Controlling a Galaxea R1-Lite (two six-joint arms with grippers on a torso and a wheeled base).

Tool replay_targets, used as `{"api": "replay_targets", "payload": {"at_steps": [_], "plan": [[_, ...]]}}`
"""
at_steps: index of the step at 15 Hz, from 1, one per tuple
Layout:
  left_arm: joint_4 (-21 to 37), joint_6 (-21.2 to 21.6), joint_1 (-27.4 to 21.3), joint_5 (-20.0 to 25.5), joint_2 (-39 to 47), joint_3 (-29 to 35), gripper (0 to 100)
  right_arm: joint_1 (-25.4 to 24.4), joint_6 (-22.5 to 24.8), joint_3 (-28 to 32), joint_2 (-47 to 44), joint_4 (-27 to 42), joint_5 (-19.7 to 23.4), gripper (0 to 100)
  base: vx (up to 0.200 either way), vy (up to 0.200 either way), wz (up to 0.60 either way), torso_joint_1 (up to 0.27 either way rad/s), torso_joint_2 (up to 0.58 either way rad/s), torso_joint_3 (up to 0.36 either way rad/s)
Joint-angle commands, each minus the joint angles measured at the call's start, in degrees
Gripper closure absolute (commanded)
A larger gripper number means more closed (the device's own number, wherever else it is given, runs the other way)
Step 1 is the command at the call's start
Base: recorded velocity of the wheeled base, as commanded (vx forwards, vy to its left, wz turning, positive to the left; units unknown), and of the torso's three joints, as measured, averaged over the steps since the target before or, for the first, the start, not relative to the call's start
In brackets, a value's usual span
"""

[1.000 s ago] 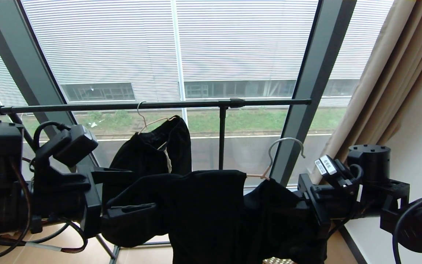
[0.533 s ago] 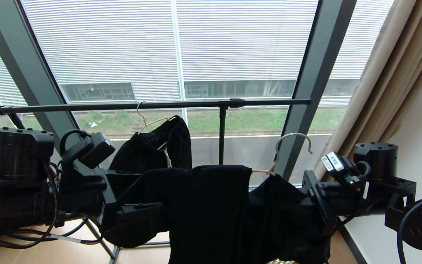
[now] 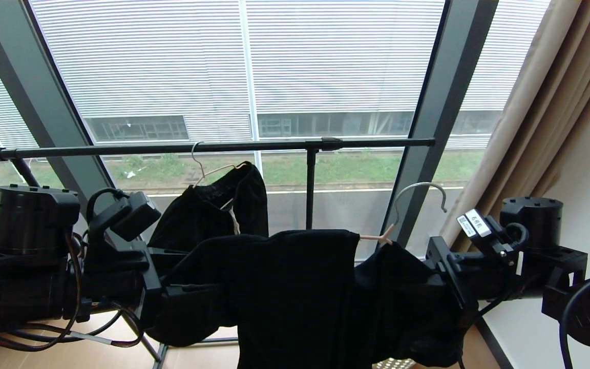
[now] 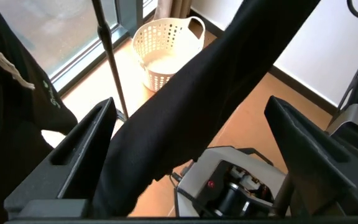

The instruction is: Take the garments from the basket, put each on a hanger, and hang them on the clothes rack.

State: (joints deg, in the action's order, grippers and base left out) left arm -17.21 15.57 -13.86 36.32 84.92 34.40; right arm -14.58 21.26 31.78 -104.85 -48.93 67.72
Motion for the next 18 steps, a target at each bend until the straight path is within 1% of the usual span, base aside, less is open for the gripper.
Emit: {"api": "replay_targets", "payload": {"at_steps": [1,5,7,10,18], "plan": [[-0.01,-0.01,0.76,-0.02,-0.02,0.14,100,-0.01,0.01,0.12,-0.18,-0.02,0.04,100,0.000,0.000,0.00,0.000,0.00,0.000],[-0.10,-0.01,3.93,-0.02,-0.81,-1.44,100,0.43,0.01,0.65,-0.44,-0.02,0.04,100,0.000,0.000,0.00,0.000,0.00,0.000],[-0.10,-0.10,7.18,-0.02,-3.62,-3.73,100,1.40,-0.08,1.27,-1.23,-0.02,0.04,100,0.000,0.000,0.00,0.000,0.00,0.000],[-0.01,-0.27,10.08,0.07,-6.35,-5.66,100,1.84,-0.08,1.62,-1.41,-0.02,0.04,100,0.000,0.000,0.00,0.000,0.00,0.000],[-0.01,-0.36,12.28,0.07,-9.42,-8.74,100,2.36,-0.17,1.88,-1.76,-0.02,0.04,100,0.000,0.000,0.00,0.000,0.00,0.000]]}}
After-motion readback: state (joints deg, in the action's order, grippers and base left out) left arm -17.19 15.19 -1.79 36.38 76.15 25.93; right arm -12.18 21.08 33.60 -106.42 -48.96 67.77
